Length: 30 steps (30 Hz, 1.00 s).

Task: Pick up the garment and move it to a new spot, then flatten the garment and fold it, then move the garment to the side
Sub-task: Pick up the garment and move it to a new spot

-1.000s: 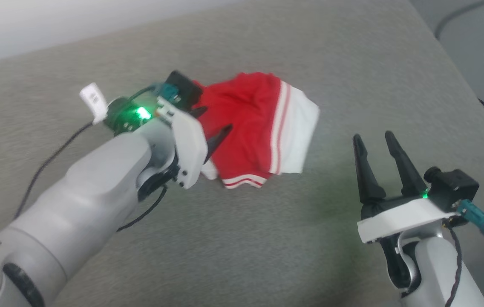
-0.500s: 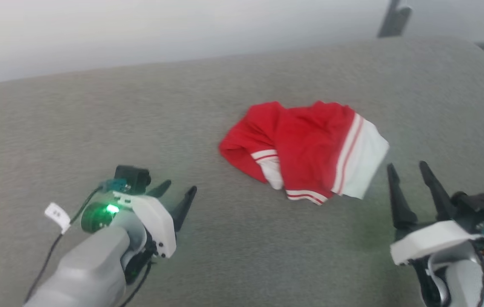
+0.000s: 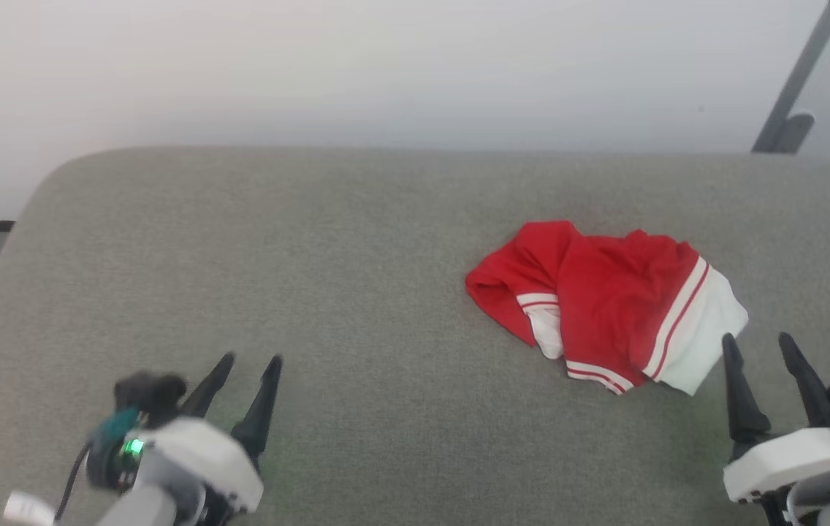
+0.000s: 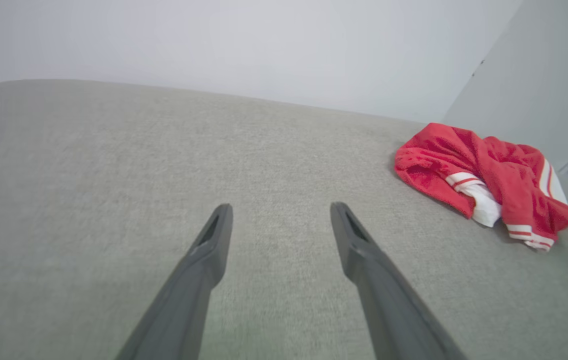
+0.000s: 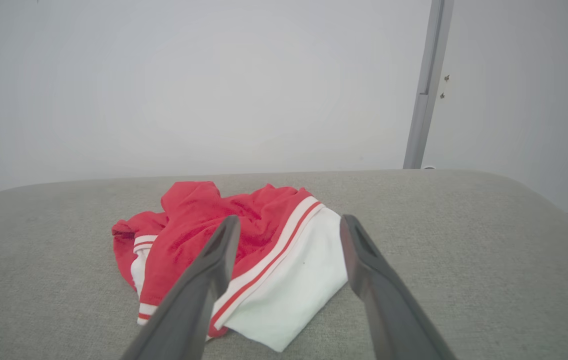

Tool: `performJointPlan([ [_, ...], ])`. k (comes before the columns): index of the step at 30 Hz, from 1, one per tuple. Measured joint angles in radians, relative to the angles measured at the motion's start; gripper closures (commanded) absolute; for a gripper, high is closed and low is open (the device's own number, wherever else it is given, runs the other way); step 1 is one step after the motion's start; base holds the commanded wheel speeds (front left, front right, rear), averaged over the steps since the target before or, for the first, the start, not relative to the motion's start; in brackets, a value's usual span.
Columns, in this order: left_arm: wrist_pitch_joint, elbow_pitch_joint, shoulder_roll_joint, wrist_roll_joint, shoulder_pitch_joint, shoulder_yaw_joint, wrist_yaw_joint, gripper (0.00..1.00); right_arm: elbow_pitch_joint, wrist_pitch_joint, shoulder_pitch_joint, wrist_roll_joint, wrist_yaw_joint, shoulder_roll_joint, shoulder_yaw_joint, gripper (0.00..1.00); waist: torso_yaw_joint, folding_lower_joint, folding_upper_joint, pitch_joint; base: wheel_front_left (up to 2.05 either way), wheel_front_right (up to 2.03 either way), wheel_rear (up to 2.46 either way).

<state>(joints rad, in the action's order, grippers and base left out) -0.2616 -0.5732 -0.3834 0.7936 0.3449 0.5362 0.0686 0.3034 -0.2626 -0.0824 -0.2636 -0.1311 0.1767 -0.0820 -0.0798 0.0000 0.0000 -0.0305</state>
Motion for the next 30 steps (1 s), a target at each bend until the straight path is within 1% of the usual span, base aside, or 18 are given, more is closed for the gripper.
performJointPlan([
  [4,0.0,0.119,0.027,-0.129,-0.158,-0.171,-0.004,0.0,-0.005,0.0,0.026,0.0,0.0,0.01,-0.014,0.0,-0.019,0.0,0.0,0.033,0.0,0.0,0.0],
  [6,0.0,0.172,0.055,-0.171,-0.214,-0.256,0.003,0.0,-0.011,0.0,0.035,0.0,0.0,0.013,-0.017,0.0,-0.025,0.0,0.0,0.042,0.0,0.0,0.0],
  [10,0.0,0.263,0.1,-0.295,-0.302,-0.367,0.024,0.0,-0.024,0.0,0.045,0.0,0.0,0.019,-0.02,0.0,-0.021,0.0,0.0,0.052,0.0,0.0,0.0],
  [14,0.0,0.341,0.143,-0.405,-0.357,-0.443,0.039,0.0,-0.043,0.0,0.058,0.001,0.0,0.02,-0.023,0.0,-0.008,0.0,0.0,0.062,0.0,0.0,0.0],
  [16,0.0,0.38,0.155,-0.465,-0.373,-0.472,0.043,0.0,-0.057,0.0,0.058,0.001,0.0,0.02,-0.026,0.0,0.0,0.0,0.0,0.066,0.0,0.0,0.0],
  [19,0.0,0.411,0.198,-0.507,-0.397,-0.509,0.051,0.0,-0.072,0.0,0.059,-0.001,0.0,0.016,-0.029,0.0,0.013,0.0,0.0,0.072,0.0,0.0,0.0],
  [21,0.0,0.414,0.211,-0.536,-0.414,-0.515,0.054,0.0,-0.075,0.0,0.063,-0.001,0.0,0.011,-0.029,0.0,0.021,0.0,0.0,0.074,0.0,0.0,0.0],
  [23,0.0,0.407,0.228,-0.549,-0.428,-0.523,0.055,0.0,-0.073,0.0,0.07,-0.001,0.0,0.003,-0.023,0.0,0.028,0.0,0.0,0.075,0.0,0.0,0.0],
  [30,0.0,0.402,0.245,-0.565,-0.443,-0.539,0.059,0.0,-0.067,0.0,0.076,-0.004,0.0,-0.002,-0.013,0.0,0.038,0.0,0.0,0.081,0.0,0.0,0.0],
])
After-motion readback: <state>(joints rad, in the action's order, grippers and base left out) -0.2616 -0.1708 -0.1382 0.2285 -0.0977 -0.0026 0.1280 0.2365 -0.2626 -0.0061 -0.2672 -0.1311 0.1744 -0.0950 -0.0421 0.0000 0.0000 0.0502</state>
